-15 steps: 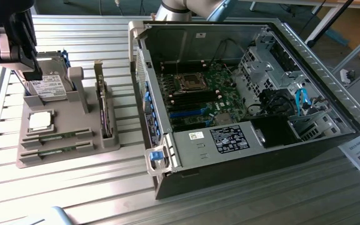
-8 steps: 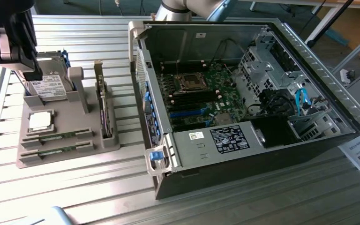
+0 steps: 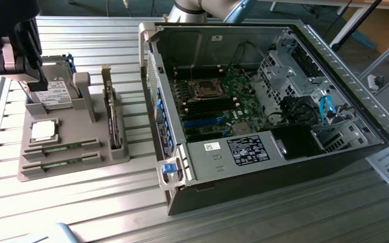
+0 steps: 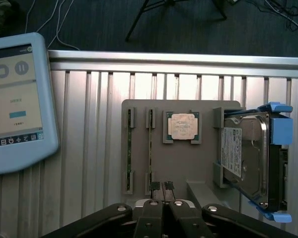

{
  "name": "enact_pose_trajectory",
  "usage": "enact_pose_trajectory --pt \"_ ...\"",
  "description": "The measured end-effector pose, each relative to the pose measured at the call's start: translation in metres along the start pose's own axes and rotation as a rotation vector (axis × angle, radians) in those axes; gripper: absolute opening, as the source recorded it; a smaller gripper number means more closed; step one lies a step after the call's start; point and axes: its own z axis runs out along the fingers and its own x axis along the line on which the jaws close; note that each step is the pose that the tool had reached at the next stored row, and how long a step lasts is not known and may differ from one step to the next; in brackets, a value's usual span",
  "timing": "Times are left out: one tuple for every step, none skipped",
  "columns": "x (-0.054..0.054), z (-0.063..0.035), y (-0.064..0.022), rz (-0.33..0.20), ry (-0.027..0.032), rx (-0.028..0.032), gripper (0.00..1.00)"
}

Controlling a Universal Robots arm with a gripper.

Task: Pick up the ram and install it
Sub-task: 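Pick up the ram and move it above insertion slot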

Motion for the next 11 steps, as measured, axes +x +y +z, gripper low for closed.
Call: enact_pose_trajectory --pt "0.0 0.0001 0.0 0.0 0.0001 -0.0002 0.1" --pt "0.0 0.0001 0.0 0.0 0.0002 -0.0002 0.1" --pt "0.0 0.0003 0.0 0.0 0.0 0.0 0.1" --pt "0.0 0.0003 0.0 0.0 0.0 0.0 0.1" --pt "0.0 0.0003 0.0 -0.001 0.0 0.0001 0.1" --pt "0.0 0.0003 0.0 -0.002 0.0 0.0002 0.1" --pt "0.0001 0.0004 -0.0001 -0.005 0.0002 0.0014 0.1" --pt "0.0001 0.0003 -0.0001 -0.01 0.0005 0.0032 0.1" --pt "0.0 0.0003 0.0 -0.016 0.0007 0.0055 0.1" --pt "0.0001 0.0003 0.0 -0.021 0.0011 0.0073 0.1" --pt "0.0 0.0004 -0.0001 -0.025 0.0012 0.0089 0.1"
